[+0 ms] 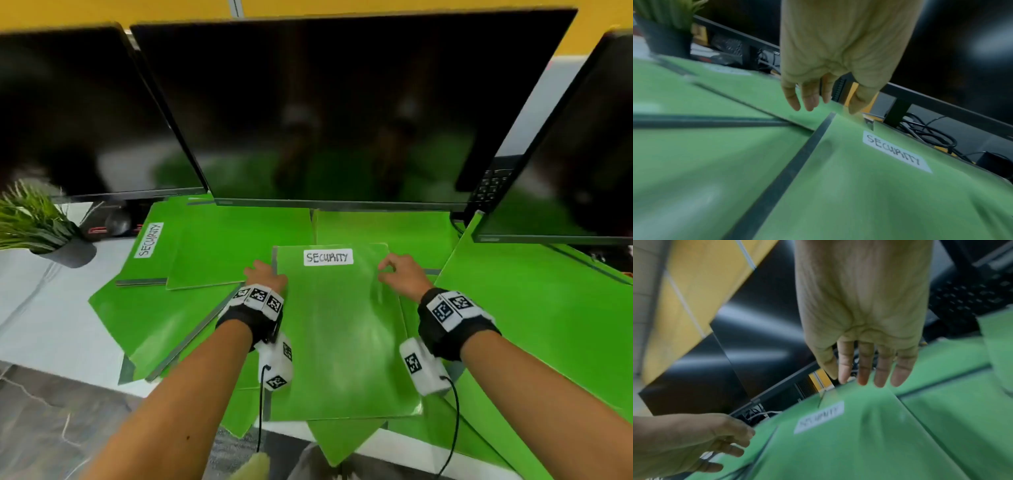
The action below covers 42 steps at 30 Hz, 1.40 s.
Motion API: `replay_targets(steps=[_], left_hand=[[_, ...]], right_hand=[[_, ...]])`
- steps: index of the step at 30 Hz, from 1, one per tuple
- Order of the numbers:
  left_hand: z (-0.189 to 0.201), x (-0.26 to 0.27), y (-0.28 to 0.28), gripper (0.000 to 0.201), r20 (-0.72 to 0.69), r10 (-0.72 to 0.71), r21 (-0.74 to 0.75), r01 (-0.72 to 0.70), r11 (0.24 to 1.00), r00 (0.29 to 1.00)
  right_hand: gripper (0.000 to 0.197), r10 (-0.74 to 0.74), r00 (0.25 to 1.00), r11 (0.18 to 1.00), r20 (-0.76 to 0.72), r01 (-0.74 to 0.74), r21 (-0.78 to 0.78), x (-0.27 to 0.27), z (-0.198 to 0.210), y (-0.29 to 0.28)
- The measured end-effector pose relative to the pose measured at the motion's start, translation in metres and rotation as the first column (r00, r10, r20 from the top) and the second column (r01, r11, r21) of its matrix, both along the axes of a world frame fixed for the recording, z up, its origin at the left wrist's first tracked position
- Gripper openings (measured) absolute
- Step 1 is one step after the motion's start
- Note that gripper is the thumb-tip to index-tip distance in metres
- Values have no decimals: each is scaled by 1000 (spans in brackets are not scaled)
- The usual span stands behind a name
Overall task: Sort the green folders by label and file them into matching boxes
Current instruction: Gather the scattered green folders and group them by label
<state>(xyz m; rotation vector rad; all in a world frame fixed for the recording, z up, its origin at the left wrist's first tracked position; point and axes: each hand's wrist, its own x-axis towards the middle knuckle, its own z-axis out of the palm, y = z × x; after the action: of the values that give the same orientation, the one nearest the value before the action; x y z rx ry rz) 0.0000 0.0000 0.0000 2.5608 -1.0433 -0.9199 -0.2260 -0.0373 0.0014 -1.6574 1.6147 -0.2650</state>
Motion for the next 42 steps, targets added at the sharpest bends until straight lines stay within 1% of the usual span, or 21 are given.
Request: replay_targets(steps=[2,4,7,10,12,13,15,16,18,20,21,22,24,26,28,30,32,35,39,41,42], left_hand=[[-6,0,1,50,-79,37,18,-35,999,996],[-12,-1,1,42,-153,49,4,-49,999,987],[-16,0,2,38,-308,45,-10,-51,999,950],[-18,7,3,43,-523,61,-97,-130,987,850],[-23,17,4,40,-602,77,-141,-201,969,795],[-23,22,5,37,-620,74,-168,-224,960,781],[-14,28,6,34,-622,53,-210,-232,950,781],[-13,32,5,36,-603,35,-224,-212,951,797],[-9,38,2,35,-497,-67,-251,-70,965,865],[-9,49,-5,37,-314,-246,-232,177,956,917],[-10,56,-9,42,-188,-344,-179,313,933,920],[-13,62,-13,50,-44,-449,-97,444,891,892],[-20,74,-18,70,191,-605,109,596,796,773],[-27,81,-24,89,245,-697,267,645,716,673],[-31,83,-33,100,221,-742,358,655,666,633],[-35,80,-42,99,231,-757,396,652,647,611],[-38,74,-45,86,322,-767,418,644,641,555],[-41,63,-44,57,416,-782,431,657,619,464],[-23,61,-28,42,505,-795,437,695,571,336],[-7,65,-17,37,561,-755,394,692,605,341],[1,66,-9,36,595,-713,342,686,643,371]], right_hand=[[42,-32,995,998,-93,36,52,-1,-9,5],[61,-36,992,996,-123,46,74,0,-17,13],[75,-102,989,993,-109,107,46,5,-22,15],[84,-315,948,949,37,313,42,5,-21,10],[87,-426,895,905,132,421,68,2,-18,7],[85,-460,872,887,168,447,113,3,-13,6],[66,-489,837,870,247,444,215,5,-6,6],[55,-491,821,865,292,421,272,7,-2,7],[45,-497,770,861,401,379,339,8,-2,9],[52,-496,764,864,412,387,321,7,-8,6],[59,-501,774,863,388,413,291,7,-10,4],[64,-507,783,860,360,437,263,6,-12,5],[67,-506,794,862,338,453,228,3,-20,4],[67,-496,800,868,337,452,205,0,-24,5],[67,-497,795,868,348,453,203,-4,-31,3],[67,-496,783,868,376,452,203,-9,-38,2],[68,-492,768,870,410,447,206,-11,-45,1],[69,-490,746,871,451,446,208,-13,-53,0],[66,-446,696,886,563,432,168,-15,-43,5],[59,-406,656,898,636,415,146,-17,-30,12],[54,-375,641,907,670,403,122,-17,-23,19]])
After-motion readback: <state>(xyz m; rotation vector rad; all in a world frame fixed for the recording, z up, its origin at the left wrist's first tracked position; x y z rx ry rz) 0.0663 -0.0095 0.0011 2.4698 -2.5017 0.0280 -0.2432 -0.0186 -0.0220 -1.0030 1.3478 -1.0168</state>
